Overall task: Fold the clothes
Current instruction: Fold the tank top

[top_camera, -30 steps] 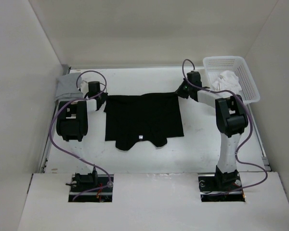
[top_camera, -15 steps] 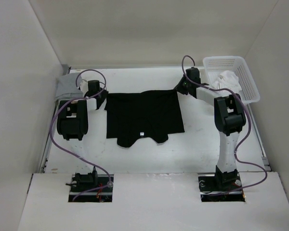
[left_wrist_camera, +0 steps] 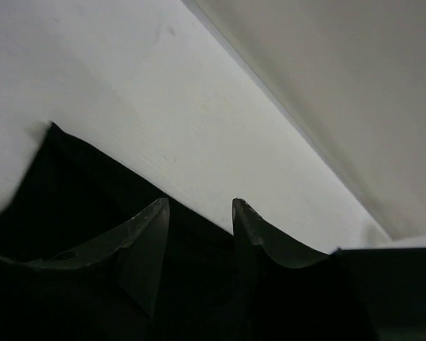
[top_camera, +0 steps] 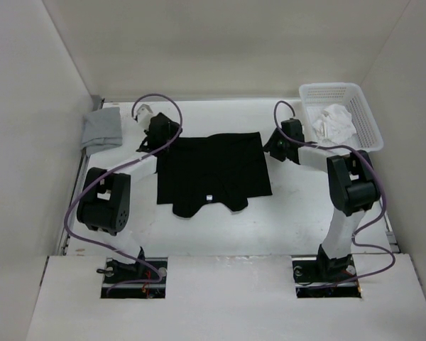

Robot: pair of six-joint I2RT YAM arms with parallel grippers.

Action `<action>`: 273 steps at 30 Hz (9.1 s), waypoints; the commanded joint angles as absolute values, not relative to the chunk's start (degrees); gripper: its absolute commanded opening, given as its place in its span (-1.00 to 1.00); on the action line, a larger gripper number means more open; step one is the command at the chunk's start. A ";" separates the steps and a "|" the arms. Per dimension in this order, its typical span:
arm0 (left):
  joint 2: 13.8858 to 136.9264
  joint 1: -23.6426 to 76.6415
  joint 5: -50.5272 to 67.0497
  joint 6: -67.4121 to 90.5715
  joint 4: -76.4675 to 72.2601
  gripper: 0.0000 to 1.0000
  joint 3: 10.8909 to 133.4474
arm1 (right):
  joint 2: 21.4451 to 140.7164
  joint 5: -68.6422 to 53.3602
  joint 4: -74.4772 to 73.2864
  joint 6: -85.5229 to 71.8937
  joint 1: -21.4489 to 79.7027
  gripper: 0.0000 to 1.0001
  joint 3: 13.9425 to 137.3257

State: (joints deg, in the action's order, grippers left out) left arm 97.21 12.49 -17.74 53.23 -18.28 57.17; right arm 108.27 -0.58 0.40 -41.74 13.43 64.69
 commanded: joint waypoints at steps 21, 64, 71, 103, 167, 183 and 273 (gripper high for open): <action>114.78 1.10 -3.62 53.26 -13.79 -0.20 69.78 | 120.50 -4.66 -0.97 -38.32 11.38 -0.15 85.87; 117.51 0.22 -7.38 51.94 -13.71 -0.53 72.77 | 125.16 -5.71 -4.31 -37.53 12.00 -0.49 91.93; 117.33 0.48 -6.77 52.03 -13.62 -0.53 71.37 | 125.60 -5.54 -4.48 -37.44 12.00 -0.44 92.55; 116.72 1.01 -5.80 51.50 -14.15 -1.00 69.09 | 126.21 -5.54 -5.01 -37.62 13.31 -0.91 93.17; 89.41 2.41 -10.02 52.38 -16.52 -1.00 50.12 | 97.93 -5.28 5.62 -38.67 17.35 -0.96 65.50; 52.75 0.84 -6.33 51.86 -4.41 -1.00 28.57 | 68.04 -2.81 4.75 -39.64 18.68 -0.95 39.30; 51.33 32.38 -13.18 51.07 -10.20 -0.39 28.12 | 83.18 -11.25 30.88 -57.92 27.38 -0.86 18.11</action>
